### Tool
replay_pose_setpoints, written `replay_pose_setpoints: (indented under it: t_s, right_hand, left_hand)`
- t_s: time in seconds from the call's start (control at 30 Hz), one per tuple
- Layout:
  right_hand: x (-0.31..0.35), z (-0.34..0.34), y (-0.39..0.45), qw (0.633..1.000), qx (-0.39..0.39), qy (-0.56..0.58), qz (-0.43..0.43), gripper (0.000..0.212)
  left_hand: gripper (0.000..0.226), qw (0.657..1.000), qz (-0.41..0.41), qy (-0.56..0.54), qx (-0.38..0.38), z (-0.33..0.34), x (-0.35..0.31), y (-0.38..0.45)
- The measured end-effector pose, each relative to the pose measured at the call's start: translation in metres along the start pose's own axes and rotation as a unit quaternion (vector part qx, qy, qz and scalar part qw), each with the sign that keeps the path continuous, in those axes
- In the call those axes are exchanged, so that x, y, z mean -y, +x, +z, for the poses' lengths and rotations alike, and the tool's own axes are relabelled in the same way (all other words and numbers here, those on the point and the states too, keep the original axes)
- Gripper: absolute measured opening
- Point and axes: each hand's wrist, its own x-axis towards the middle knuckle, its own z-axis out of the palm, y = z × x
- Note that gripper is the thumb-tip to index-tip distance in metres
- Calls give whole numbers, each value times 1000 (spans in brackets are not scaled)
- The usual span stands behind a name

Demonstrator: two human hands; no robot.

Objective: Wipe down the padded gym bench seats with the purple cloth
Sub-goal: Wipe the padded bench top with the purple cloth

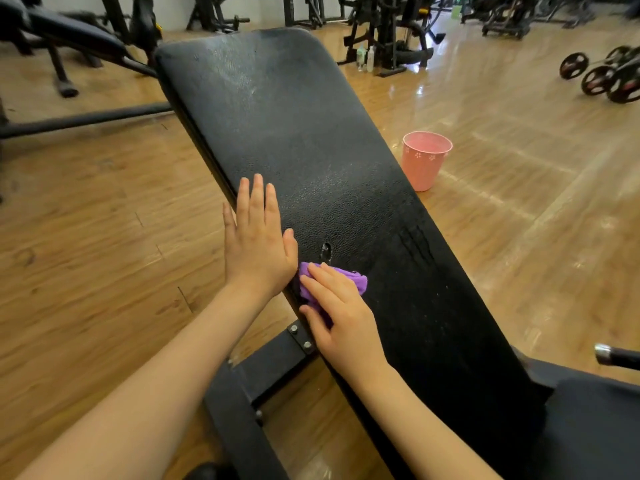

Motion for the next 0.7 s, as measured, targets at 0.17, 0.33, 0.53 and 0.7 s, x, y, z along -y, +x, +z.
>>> replay_pose_setpoints:
  t_s: [0.17,0.33,0.53,0.7]
  right_hand:
    - [-6,-13,-32,1000,-8,-5,24,37]
    - [-4,-16,-32,999,-8,-17,44,37]
    - [10,1,4,1000,11,-7,-17,39]
    - [-31,-20,14,999,5,-14,45,38]
  left_hand:
    - [75,999,18,-3,50,-9,6,-5]
    - [66,996,84,-9,34,-1,5,-47]
    - [71,992,62,-98,44,-1,5,-49]
    - [70,994,71,-76,24,2,7,-50]
